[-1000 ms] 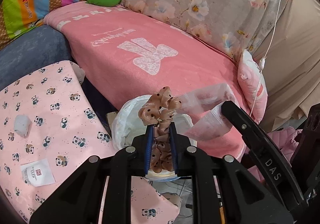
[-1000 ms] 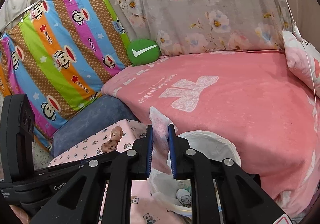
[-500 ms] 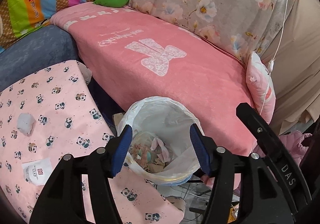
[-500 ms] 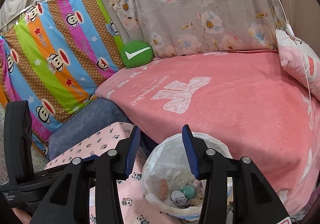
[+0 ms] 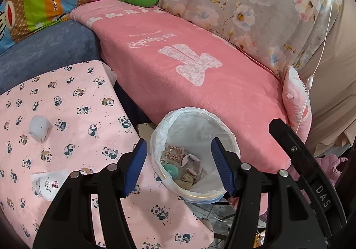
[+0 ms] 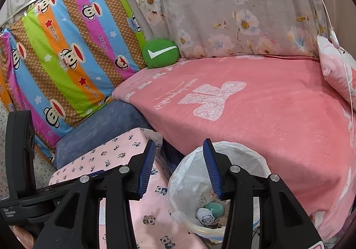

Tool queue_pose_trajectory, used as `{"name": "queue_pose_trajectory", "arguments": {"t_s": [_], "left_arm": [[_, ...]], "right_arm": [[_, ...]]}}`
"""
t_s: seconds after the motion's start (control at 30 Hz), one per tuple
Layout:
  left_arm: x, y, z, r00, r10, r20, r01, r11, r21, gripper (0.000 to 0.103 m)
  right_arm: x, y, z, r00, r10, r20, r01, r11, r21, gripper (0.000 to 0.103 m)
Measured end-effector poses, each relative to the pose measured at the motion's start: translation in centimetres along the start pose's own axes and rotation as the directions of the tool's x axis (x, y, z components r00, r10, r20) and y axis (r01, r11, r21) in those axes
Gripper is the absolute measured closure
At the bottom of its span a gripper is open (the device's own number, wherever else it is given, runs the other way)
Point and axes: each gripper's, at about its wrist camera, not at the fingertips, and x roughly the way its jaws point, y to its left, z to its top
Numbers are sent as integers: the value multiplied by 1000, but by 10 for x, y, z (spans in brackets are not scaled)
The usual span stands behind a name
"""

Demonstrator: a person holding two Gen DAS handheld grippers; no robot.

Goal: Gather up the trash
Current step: 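Move both open tools back over the white packet and grey sock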

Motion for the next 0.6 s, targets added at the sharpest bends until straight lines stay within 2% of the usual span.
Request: {"name": "queue_pose_trajectory", "arguments": {"t_s": [0.37, 0.47, 0.6], "left_arm": [[-9, 45, -5, 999, 39, 8, -38, 996, -76, 45], [-12, 61, -8, 998, 58, 12, -57, 994, -98, 43], [-18, 84, -12, 996, 83, 14, -80, 988, -132, 42]], "right_arm": [[18, 37, -12, 998, 39, -53, -42, 997, -58, 58], [23, 50, -17, 997, 48, -67, -54, 995, -80, 51], [30, 67, -23, 994, 65, -87, -74, 992, -101, 51]]}}
